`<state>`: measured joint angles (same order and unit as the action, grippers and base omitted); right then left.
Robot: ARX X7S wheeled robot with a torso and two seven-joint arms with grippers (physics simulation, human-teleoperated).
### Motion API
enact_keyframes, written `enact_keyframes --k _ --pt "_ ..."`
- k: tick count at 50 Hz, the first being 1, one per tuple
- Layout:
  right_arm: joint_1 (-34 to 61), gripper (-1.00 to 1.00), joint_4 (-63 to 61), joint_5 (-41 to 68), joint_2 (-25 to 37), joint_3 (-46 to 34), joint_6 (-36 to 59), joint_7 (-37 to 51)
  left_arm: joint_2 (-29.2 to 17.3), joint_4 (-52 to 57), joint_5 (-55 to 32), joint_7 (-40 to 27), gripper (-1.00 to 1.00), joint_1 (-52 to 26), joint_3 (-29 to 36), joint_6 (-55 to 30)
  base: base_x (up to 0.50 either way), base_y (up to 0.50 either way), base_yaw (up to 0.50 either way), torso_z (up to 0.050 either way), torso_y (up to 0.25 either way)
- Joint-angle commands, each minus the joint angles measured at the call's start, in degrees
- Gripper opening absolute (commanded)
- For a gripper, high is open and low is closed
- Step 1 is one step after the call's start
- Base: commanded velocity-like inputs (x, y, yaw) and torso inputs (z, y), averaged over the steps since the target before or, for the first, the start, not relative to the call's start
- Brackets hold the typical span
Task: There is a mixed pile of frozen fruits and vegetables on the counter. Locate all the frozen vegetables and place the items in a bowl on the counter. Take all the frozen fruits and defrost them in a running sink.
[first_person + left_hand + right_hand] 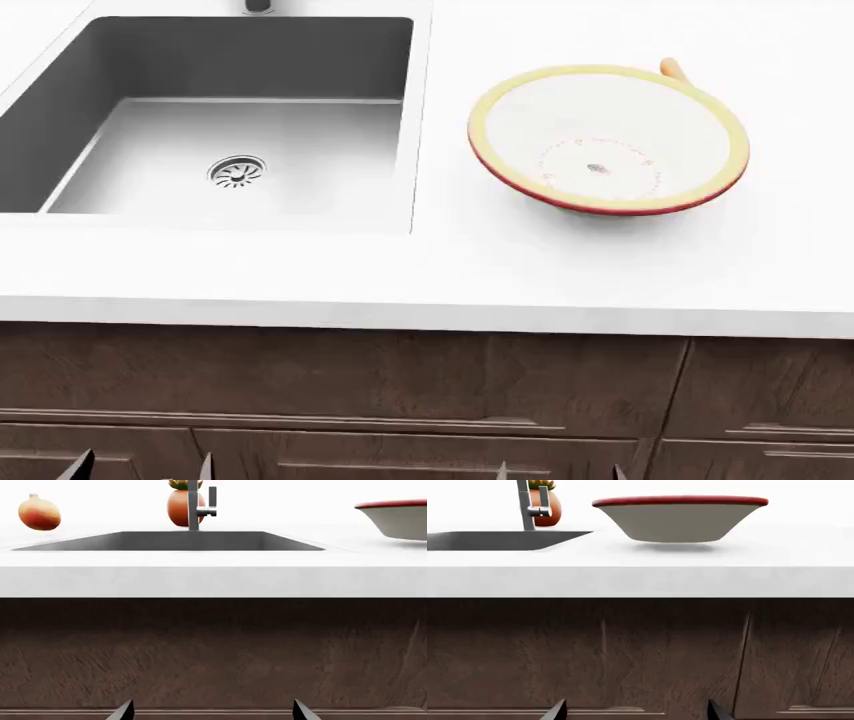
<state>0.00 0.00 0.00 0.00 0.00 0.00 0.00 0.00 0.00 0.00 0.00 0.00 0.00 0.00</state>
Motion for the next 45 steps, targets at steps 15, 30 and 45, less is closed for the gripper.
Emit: enact_keyframes --k 15,30,45 --pt "-0.12 1.0 -0.76 3.12 3.01 -3.4 0.98 4.31 -3.02 0.0 -2.76 -3.5 1.0 0.21 3.39 0.02 0.0 0.0 0.0 0.0 0.0" --pt "-0.24 1.0 -1.0 3.19 4.3 -5.07 0.82 6.46 -4.47 1.16 -5.57 -3.66 1.0 0.71 4.49 0.95 0.0 0.0 0.0 0.035 0.0" --pt "-0.24 1.0 -0.95 3.79 5.11 -6.13 0.77 7.98 -5.5 0.87 -6.78 -4.45 1.0 0.49 5.62 0.79 0.0 0.0 0.0 0.05 0.0"
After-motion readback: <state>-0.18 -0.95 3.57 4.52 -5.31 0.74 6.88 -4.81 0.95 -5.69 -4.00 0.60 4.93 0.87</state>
